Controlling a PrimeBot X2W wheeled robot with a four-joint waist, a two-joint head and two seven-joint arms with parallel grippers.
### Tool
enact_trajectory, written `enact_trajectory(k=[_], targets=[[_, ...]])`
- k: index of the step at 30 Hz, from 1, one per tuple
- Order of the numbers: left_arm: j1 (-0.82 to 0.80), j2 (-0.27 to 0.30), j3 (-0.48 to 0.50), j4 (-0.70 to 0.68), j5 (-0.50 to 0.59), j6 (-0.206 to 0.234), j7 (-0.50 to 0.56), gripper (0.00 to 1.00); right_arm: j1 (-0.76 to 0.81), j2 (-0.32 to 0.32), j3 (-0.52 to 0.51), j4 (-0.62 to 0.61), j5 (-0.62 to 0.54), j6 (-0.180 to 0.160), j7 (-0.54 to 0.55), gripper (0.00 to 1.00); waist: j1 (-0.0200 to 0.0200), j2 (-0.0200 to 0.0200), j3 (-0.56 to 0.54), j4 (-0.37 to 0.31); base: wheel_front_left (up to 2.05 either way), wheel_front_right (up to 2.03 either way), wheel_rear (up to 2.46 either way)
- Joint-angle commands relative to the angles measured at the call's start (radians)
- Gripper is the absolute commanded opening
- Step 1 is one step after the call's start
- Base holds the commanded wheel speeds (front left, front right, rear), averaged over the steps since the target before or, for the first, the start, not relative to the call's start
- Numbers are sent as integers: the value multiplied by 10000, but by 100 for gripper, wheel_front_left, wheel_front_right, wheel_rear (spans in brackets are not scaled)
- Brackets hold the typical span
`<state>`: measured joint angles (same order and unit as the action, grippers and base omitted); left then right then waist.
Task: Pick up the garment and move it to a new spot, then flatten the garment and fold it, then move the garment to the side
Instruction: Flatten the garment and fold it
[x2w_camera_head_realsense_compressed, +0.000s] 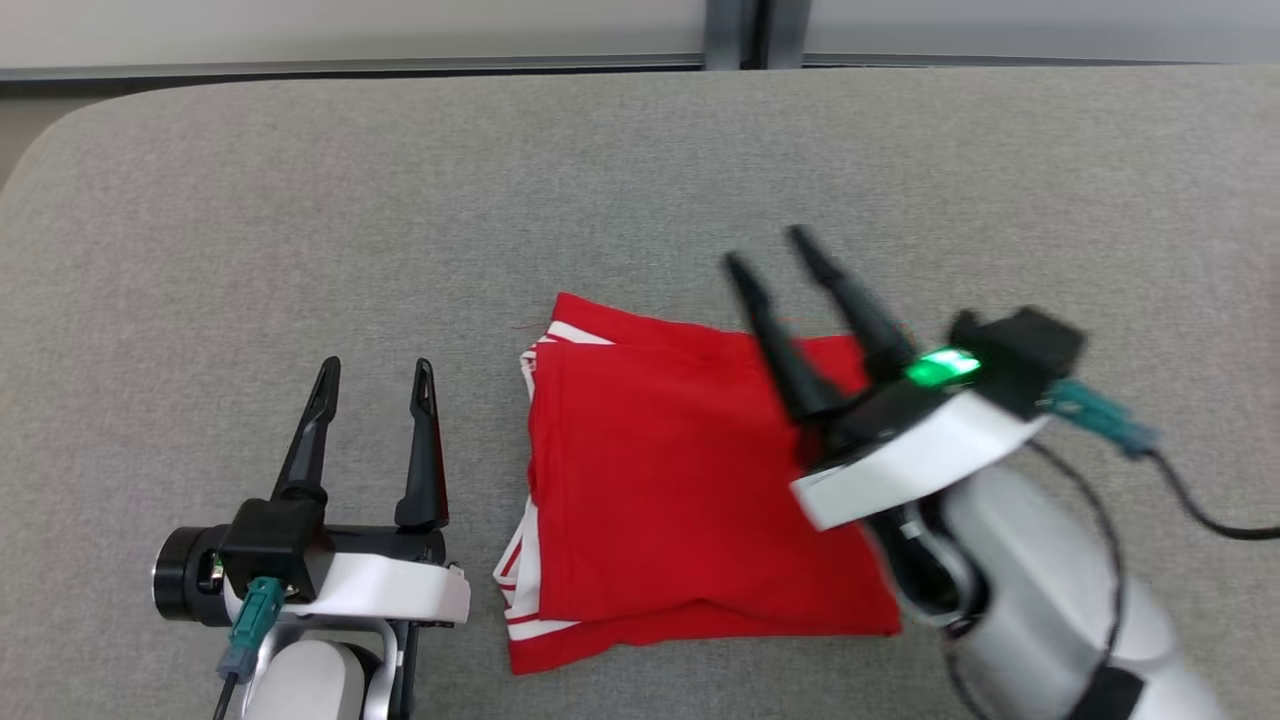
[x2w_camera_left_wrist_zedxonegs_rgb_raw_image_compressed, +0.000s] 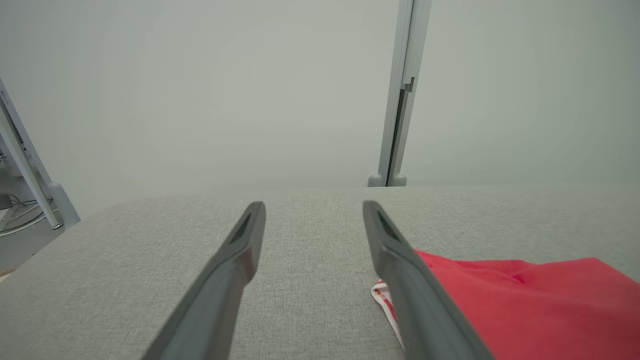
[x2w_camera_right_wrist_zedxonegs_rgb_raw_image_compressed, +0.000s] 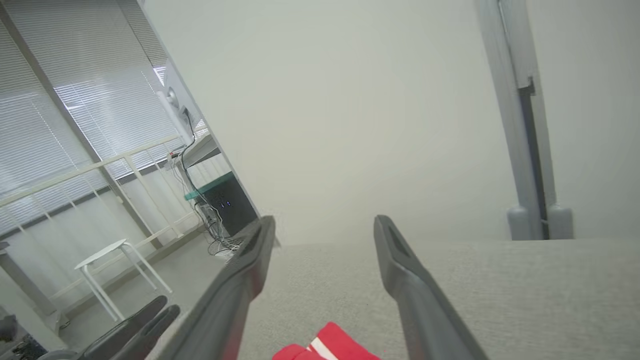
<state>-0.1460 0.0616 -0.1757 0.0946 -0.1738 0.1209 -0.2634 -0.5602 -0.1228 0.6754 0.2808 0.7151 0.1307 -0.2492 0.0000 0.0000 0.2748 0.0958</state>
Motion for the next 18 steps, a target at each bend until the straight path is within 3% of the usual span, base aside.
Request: enact_trajectory(k=[1,9,18], targets=[[-15,88,85,-13,92,-33,-10,100,230,-406,-522,-239,-268,0,-88,100,0,0,-82,-194,0,0,0],[191,267,299,59,150,-96,-10,100,2031,-1712,-3237,-789,-1239,0,-93,100,0,0,-465,-668,0,0,0],[799,620,480,202,123,-116,-9,100,4303,-1929,-5153,-1556,-2341,0,778,100,0,0,-1171,-983,0,0,0]])
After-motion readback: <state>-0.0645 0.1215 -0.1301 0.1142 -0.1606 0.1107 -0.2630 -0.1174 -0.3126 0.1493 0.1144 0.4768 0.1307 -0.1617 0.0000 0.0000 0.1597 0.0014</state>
